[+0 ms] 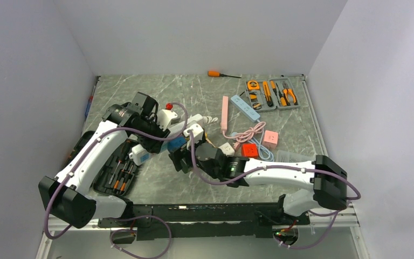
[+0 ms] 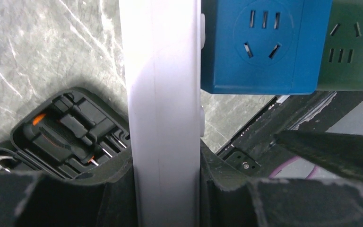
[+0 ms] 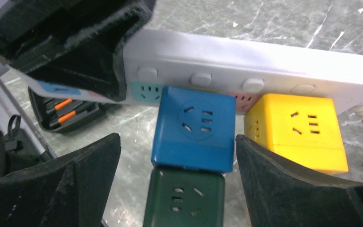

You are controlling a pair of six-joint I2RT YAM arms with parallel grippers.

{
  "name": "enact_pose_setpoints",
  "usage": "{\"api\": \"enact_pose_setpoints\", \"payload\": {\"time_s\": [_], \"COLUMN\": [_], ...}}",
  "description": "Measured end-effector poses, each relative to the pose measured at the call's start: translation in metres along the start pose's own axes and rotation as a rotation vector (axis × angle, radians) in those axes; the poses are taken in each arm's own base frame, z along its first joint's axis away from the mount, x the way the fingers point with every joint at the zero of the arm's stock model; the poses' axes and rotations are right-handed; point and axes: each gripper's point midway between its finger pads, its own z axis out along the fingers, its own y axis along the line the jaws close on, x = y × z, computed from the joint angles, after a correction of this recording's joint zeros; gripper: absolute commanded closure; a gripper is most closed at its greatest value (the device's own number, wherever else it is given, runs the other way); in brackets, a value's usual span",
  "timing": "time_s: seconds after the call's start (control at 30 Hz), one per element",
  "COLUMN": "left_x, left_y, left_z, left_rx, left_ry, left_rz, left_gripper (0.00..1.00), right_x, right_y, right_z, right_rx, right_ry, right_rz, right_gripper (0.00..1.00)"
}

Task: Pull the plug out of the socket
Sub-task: Remove the plug from the socket.

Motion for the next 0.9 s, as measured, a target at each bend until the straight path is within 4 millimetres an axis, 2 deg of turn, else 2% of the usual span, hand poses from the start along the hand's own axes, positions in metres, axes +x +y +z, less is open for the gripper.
{"api": "enact_pose_setpoints", "payload": {"time_s": [0.13,0.37,0.63,0.8,0.83,0.87,0.9], "left_x": [-0.003,-0.007,-0.011,-0.01,-0.01,-0.01,-0.01], "left_y": [-0.005,-0.011,-0.01,-0.009,-0.009,-0.009,-0.009], "left_z": [-0.001,-0.002,-0.005,-0.005,-0.005,-0.006,-0.006], "left_rx": [0.02,0.047,0.041,0.036,0.035,0.034,0.033], "left_ry": [-0.018,-0.032,-0.047,-0.041,-0.04,-0.041,-0.043], "left_rz": [0.031,0.061,0.066,0.064,0.064,0.064,0.065], "left_gripper": [1.0,1.0,1.0,1.0,0.89,1.0,1.0], "right_x": [-0.004,-0.024,-0.02,-0.011,-0.008,-0.004,0.0], "right_y": [-0.007,-0.008,0.002,0.0,-0.001,-0.002,-0.003], "right_z": [-0.017,-0.026,-0.027,-0.021,-0.019,-0.016,-0.014], "right_rx": [-0.035,-0.098,-0.153,-0.134,-0.123,-0.116,-0.106], "right_ry": [-0.015,-0.057,-0.034,-0.013,-0.006,0.006,0.016], "right_rz": [0.04,0.099,0.117,0.122,0.121,0.12,0.117], "right_gripper": [0.06,0.09,0.11,0.02,0.01,0.0,0.0]}}
